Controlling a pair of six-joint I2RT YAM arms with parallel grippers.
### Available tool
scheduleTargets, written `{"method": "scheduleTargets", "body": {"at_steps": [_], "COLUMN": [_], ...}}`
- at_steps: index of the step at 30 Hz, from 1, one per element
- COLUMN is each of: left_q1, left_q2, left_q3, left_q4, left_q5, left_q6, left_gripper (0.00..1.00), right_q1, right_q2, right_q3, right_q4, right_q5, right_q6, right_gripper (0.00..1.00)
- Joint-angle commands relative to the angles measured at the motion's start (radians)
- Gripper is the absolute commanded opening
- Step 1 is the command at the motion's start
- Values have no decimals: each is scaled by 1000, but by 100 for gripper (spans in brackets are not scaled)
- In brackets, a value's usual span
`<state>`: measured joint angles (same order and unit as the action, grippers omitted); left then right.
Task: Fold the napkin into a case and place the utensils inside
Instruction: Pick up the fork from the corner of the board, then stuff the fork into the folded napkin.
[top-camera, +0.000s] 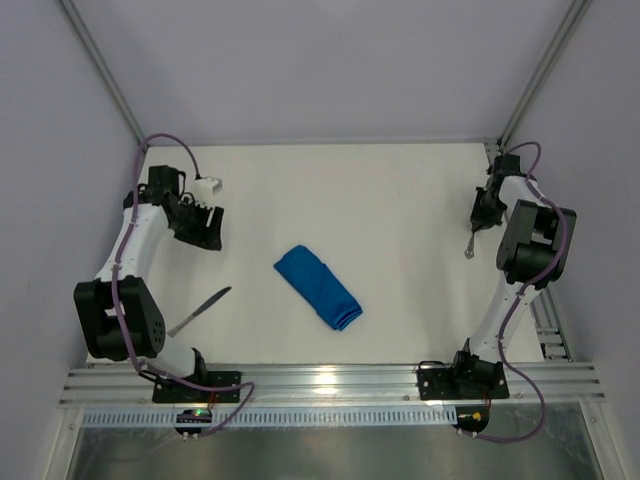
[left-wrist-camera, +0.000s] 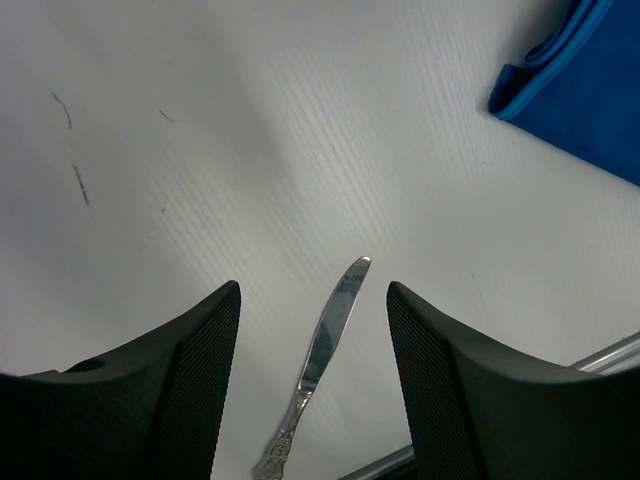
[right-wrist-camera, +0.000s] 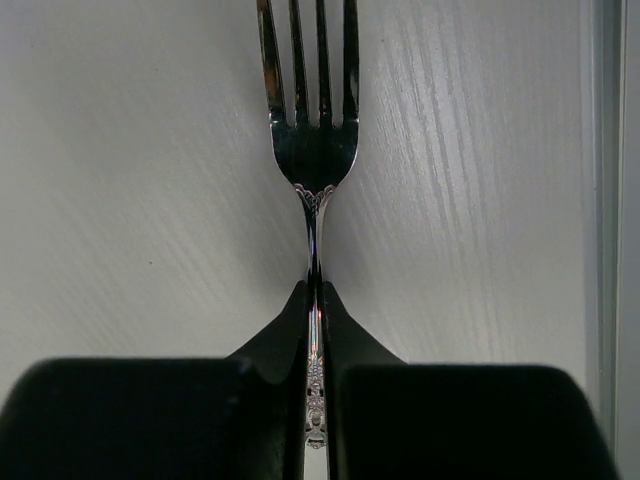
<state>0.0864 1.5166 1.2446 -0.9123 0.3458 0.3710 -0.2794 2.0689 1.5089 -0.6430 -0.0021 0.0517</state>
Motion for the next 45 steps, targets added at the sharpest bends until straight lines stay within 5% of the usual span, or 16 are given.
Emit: {"method": "scheduleTargets", "body": {"at_steps": [1, 5, 10, 19, 35, 45], "left_q1": [1, -29, -192, -234, -326, -326], "left_q2": [4, 46, 166, 318, 450, 470], "left_q3": [29, 73, 82, 85, 49, 44], "left_q4": [-34, -77, -22, 199, 270, 265], "left_q5": [116, 257, 287, 354, 315, 325], "left_q6": [5, -15, -50, -268, -317, -308], "left_gripper": [62, 59, 57, 58, 57, 30], "right_q1": [26, 150, 500, 951, 1157, 1224], "right_q2": [14, -133, -341, -418, -328, -320], "right_q3": [23, -18, -67, -314, -432, -501], "right_q4": [-49, 58, 193, 727, 940, 913], "right_q5": [63, 91, 112, 96, 106, 166], "right_q6": [-79, -86, 6, 254, 208, 171], "right_gripper": [4, 4, 4, 4, 4, 4]}}
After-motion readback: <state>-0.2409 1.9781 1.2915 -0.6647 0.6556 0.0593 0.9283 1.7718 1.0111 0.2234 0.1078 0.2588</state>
